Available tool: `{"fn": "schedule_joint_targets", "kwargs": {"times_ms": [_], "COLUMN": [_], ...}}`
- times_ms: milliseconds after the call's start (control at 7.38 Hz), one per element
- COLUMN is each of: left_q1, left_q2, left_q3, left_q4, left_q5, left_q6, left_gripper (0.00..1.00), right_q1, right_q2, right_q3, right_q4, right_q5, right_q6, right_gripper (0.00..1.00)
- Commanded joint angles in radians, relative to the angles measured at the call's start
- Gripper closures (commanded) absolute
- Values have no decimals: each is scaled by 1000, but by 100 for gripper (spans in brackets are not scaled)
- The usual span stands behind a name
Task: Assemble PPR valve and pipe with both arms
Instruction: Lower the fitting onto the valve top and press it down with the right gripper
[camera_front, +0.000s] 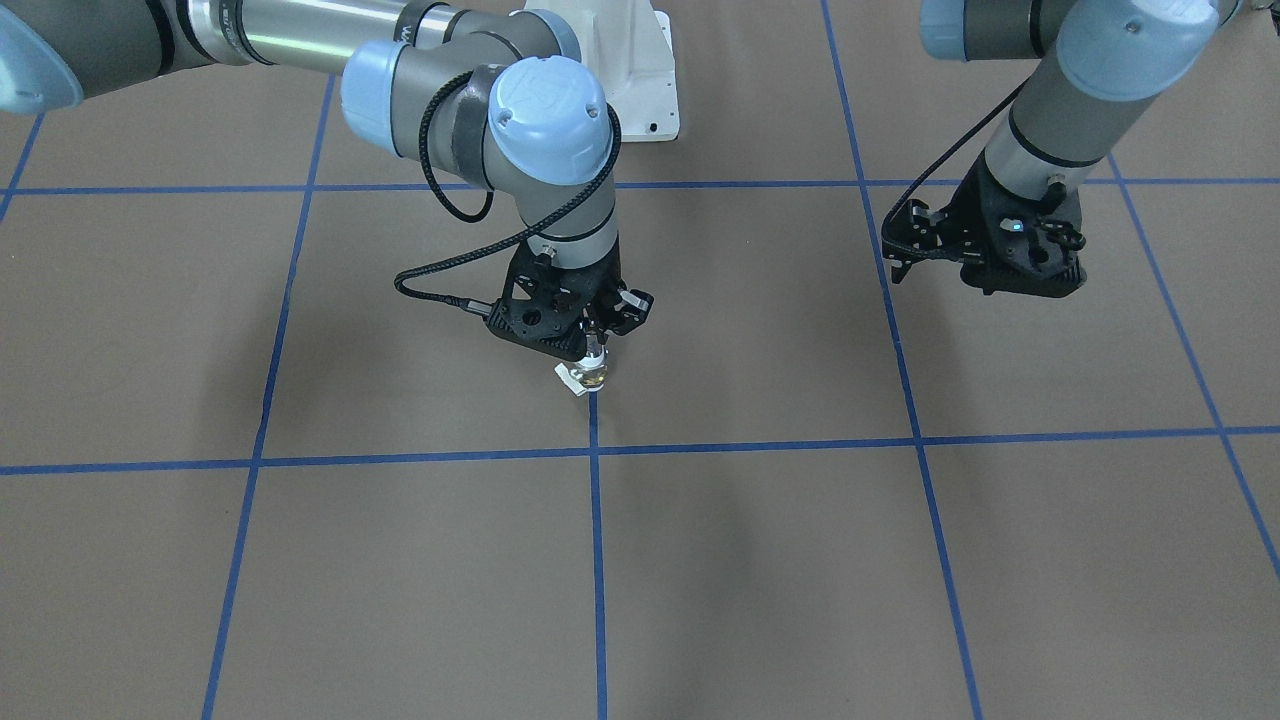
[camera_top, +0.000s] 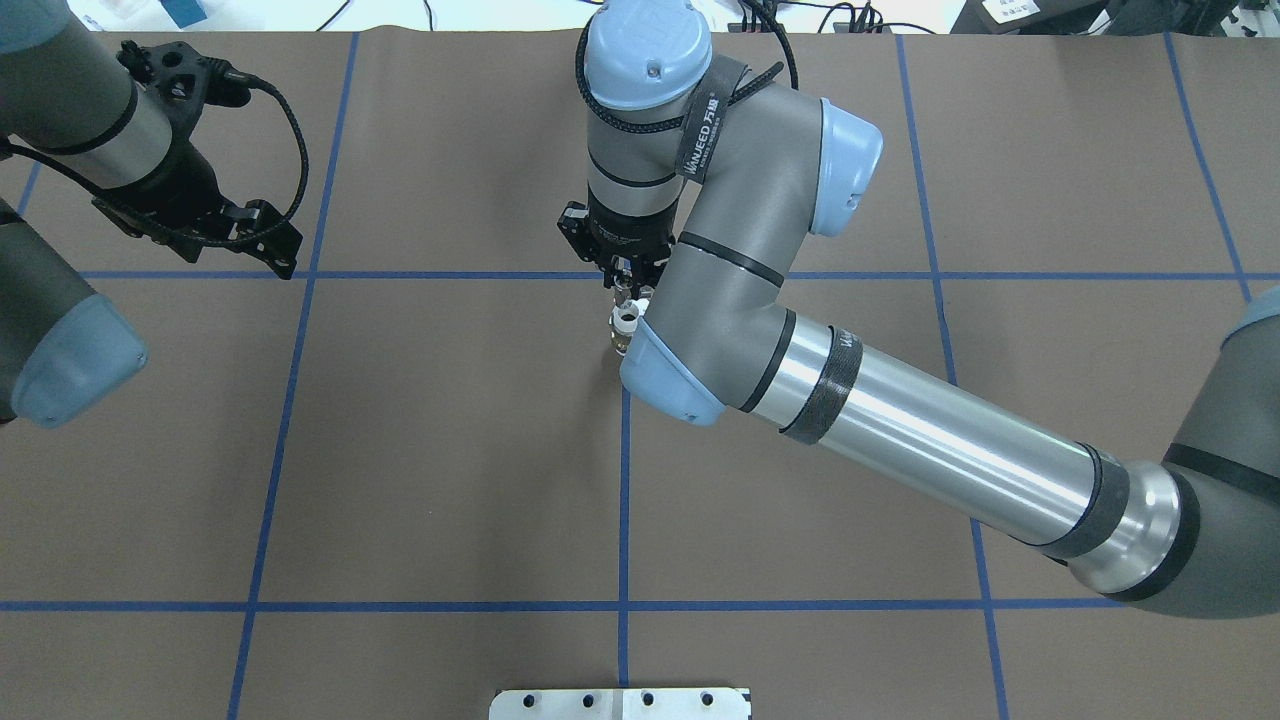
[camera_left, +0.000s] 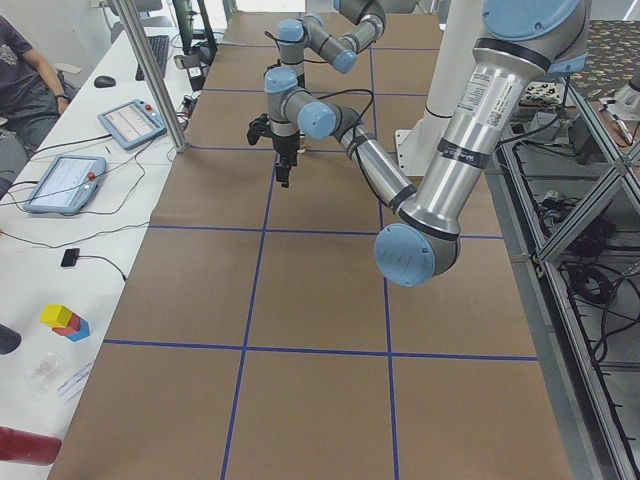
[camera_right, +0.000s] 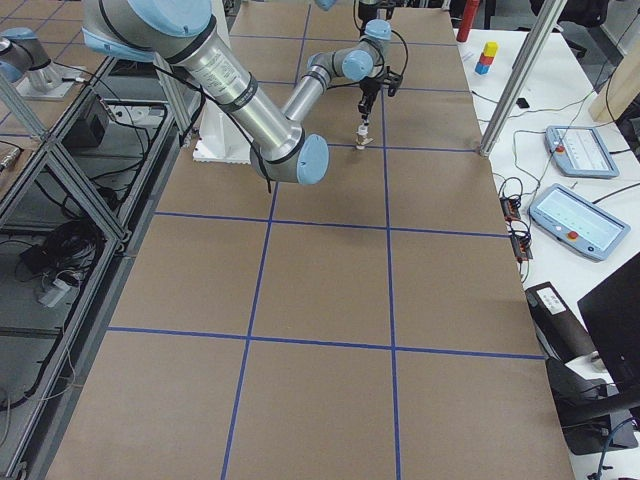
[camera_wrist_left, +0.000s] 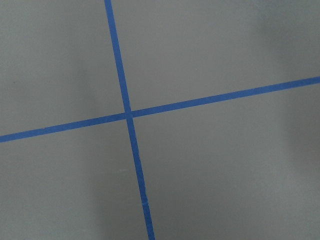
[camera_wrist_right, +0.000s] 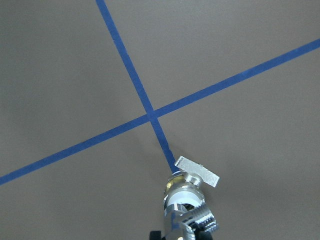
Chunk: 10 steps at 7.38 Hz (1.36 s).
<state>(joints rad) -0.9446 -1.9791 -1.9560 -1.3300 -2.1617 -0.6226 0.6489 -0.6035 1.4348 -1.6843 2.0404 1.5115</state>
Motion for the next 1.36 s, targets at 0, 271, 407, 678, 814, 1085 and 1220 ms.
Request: {"fn": "schedule_joint_targets", "kwargs": {"times_ms": [0, 271, 407, 678, 814, 1085, 1220], "left_q1": [0, 0, 0, 0, 0, 0, 0], "left_q2": [-3, -3, -3, -1, -1, -3, -4], "left_q3": [-1, -7, -8, -12, -12, -14, -12], "left_q4": [0, 3, 5, 5, 5, 5, 6], "left_q5": [-1, -1, -1, -1, -1, -1, -1], "left_q6": [-2, -3, -3, -3, -3, -3, -5], "left_gripper": [1, 1, 1, 1, 1, 1, 1], "right_q1": [0, 0, 0, -2, -2, -3, -3], "right_q2": [-7, -5, -5, -2, -5, -5, -5], "right_q3": [0, 0, 0, 0, 0, 0, -2], "right_q4": [-2, -2, -2, -2, -2, -3, -5], "right_q5": [1, 6, 7, 7, 7, 10, 11], "right_q6": [-1, 1, 1, 1, 1, 1, 1], "right_gripper": [100, 100, 100, 100, 100, 100, 100]}}
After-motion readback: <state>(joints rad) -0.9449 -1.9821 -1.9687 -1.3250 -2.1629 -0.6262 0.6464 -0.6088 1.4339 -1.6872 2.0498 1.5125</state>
